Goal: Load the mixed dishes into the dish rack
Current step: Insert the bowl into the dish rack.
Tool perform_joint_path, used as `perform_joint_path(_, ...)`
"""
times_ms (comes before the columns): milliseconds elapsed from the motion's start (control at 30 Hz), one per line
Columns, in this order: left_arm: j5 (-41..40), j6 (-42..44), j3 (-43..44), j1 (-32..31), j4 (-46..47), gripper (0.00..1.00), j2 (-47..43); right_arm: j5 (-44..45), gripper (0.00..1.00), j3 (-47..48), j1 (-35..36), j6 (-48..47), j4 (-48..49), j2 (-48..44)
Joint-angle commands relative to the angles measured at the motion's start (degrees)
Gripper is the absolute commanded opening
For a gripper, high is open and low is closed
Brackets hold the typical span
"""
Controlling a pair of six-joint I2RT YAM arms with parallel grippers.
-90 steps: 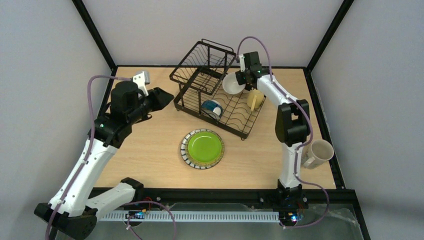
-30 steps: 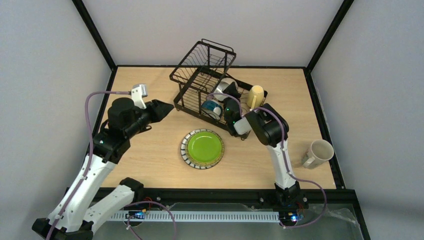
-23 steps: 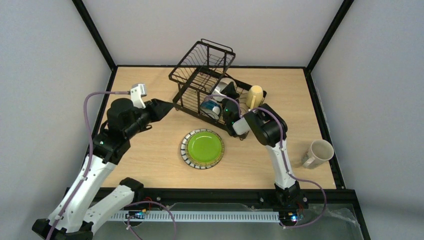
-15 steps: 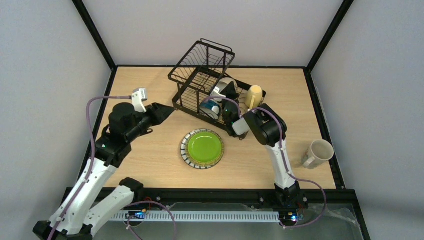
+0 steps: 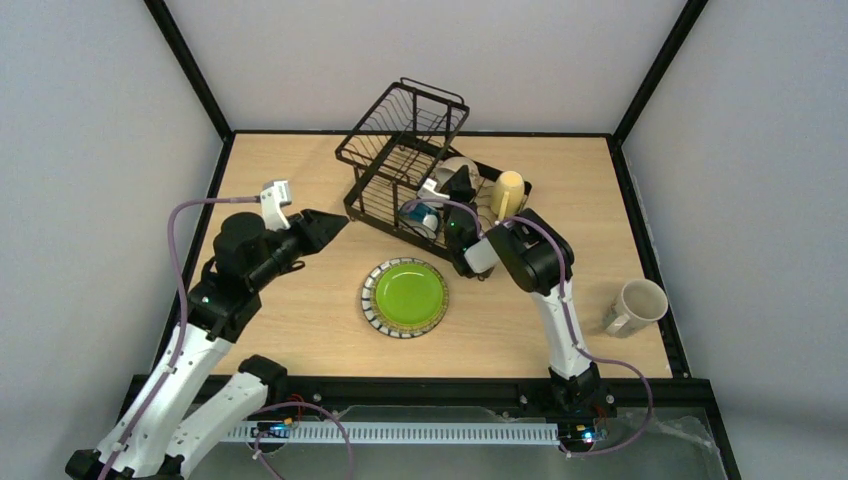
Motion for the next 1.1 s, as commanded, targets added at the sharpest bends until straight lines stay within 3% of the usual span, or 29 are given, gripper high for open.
perform_joint_path(0, 0.6, -0.5, 0.3, 0.4, -0.1, 0.99, 0.4, -3.9, 0.0, -7.1, 6.2, -2.2, 25.2, 7.4)
perform_joint_path(700, 1.0, -4.1, 4.6, 0.4, -2.8, 0.99, 5.0, -2.6, 0.0, -12.2, 9.3, 9.9, 11.1, -3.3)
perform_joint_path(1067, 0.7, -3.7, 5.9, 0.4, -3.1, 0.99, 7.3, -2.6, 0.0, -8.3, 9.3, 11.7, 7.0, -2.1)
